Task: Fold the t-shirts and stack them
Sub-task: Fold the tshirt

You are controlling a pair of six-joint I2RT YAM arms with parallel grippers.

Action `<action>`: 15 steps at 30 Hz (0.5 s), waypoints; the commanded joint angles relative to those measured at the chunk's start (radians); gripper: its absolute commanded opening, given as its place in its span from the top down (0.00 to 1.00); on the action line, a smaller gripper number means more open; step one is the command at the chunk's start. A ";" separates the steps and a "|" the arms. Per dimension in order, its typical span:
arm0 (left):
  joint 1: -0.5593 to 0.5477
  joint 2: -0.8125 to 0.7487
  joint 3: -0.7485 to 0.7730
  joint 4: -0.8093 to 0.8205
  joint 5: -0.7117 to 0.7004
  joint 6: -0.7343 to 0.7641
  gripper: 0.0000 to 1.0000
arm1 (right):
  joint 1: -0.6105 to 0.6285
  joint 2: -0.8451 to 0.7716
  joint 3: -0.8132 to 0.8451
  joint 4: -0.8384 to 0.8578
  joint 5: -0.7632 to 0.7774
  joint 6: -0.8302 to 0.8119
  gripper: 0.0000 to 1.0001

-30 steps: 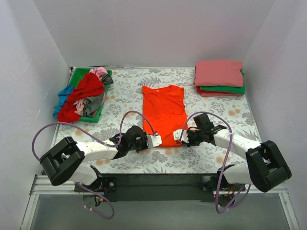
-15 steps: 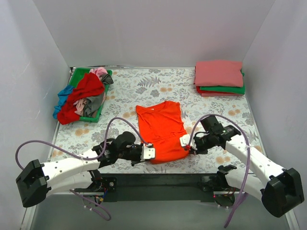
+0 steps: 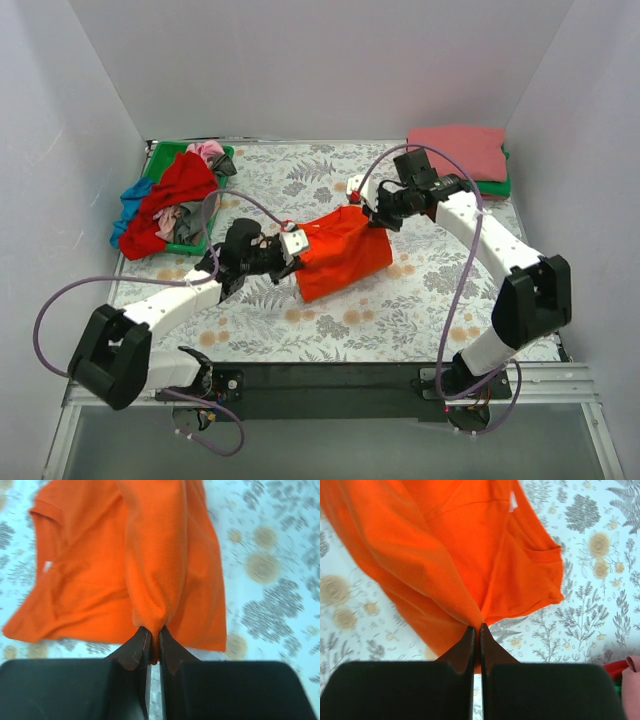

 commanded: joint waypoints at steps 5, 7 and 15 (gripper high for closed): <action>0.172 0.238 0.167 0.202 0.117 -0.094 1.00 | -0.073 0.242 0.298 0.115 -0.001 0.147 0.99; 0.209 0.269 0.201 0.231 0.113 -0.119 1.00 | -0.079 0.325 0.360 0.120 -0.018 0.163 0.99; 0.277 0.484 0.345 0.205 0.108 -0.189 1.00 | -0.081 0.565 0.571 0.135 -0.053 0.228 0.99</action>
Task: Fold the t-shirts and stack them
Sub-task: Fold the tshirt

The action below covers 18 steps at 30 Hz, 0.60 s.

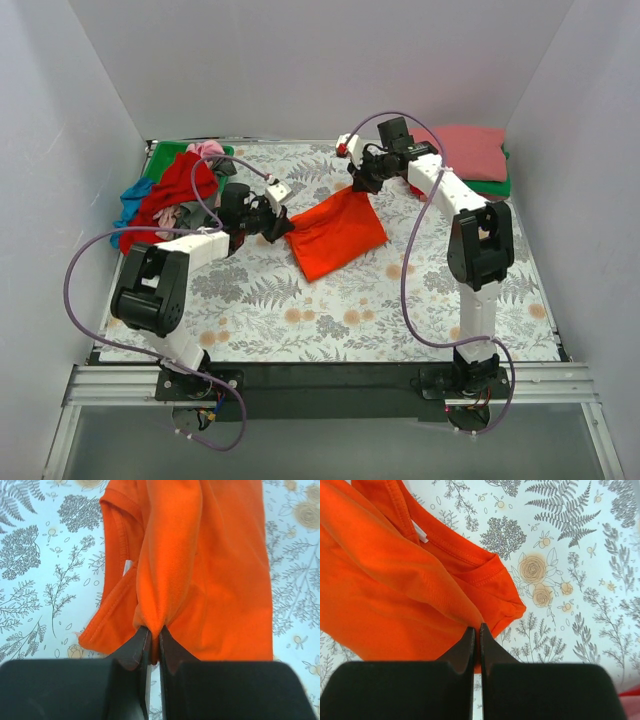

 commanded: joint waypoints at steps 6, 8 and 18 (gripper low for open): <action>0.035 0.095 0.108 -0.016 -0.030 -0.081 1.00 | -0.001 0.126 0.122 0.076 -0.019 0.085 0.99; 0.043 0.106 0.110 -0.015 -0.046 -0.090 1.00 | -0.002 0.144 0.140 0.094 -0.018 0.113 0.99; 0.087 0.174 0.242 -0.103 -0.469 -0.477 0.29 | 0.065 0.224 0.189 0.310 0.304 0.453 0.28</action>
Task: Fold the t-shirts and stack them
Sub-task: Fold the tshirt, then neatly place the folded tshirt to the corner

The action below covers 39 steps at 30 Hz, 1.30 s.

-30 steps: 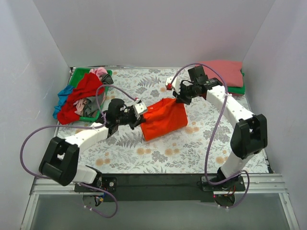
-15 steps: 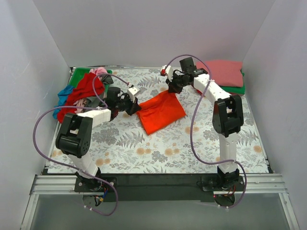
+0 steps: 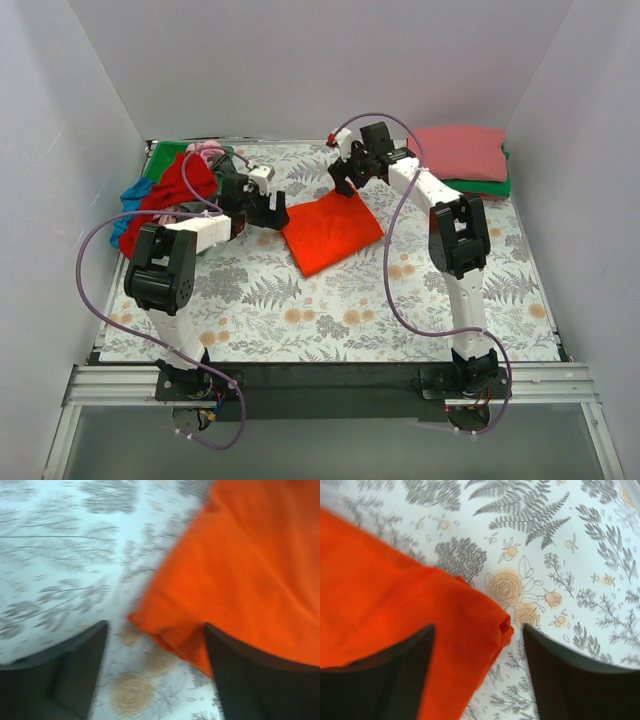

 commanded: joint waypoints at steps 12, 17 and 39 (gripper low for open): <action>0.053 -0.318 0.109 -0.235 -0.128 -0.353 0.17 | -0.074 -0.185 -0.213 0.134 -0.029 0.396 0.17; 0.051 -0.550 -0.076 -0.258 -0.013 -0.405 0.17 | -0.101 -0.104 -0.216 0.012 -0.129 0.403 0.16; 0.053 -1.014 -0.385 -0.359 0.207 -0.394 0.18 | -0.058 0.179 -0.100 -0.040 -0.353 0.559 0.40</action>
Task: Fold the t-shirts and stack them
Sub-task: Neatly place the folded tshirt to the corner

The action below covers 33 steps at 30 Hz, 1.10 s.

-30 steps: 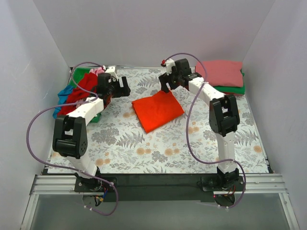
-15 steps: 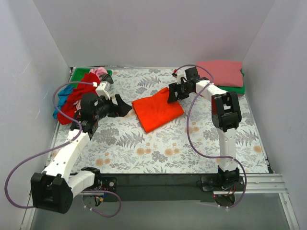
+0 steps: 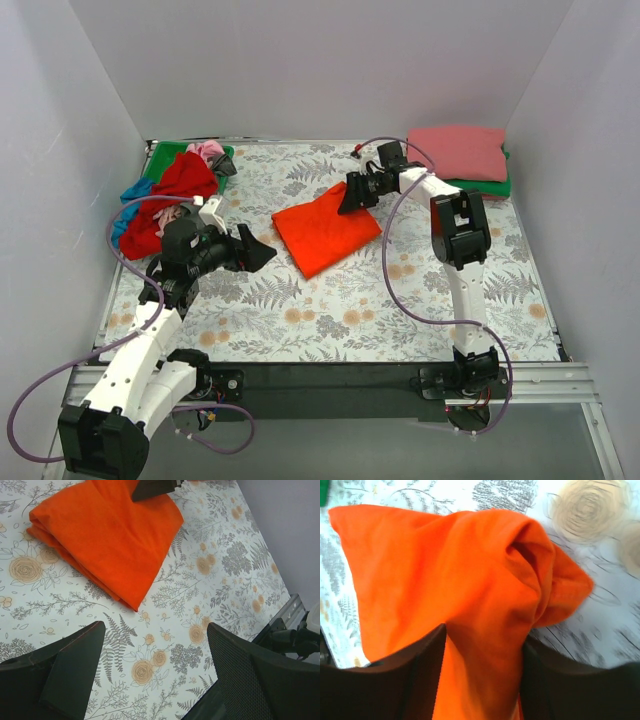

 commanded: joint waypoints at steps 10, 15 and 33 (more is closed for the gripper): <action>-0.002 -0.064 -0.057 0.007 0.065 0.048 0.18 | 0.013 -0.024 0.023 -0.101 -0.109 0.010 0.99; -0.002 -0.085 -0.066 0.009 0.058 0.053 0.18 | 0.010 -0.182 0.075 -0.163 0.126 -0.108 0.99; -0.035 -0.125 -0.080 0.024 0.050 0.054 0.18 | 0.010 -0.308 0.232 -0.164 0.784 -0.347 0.99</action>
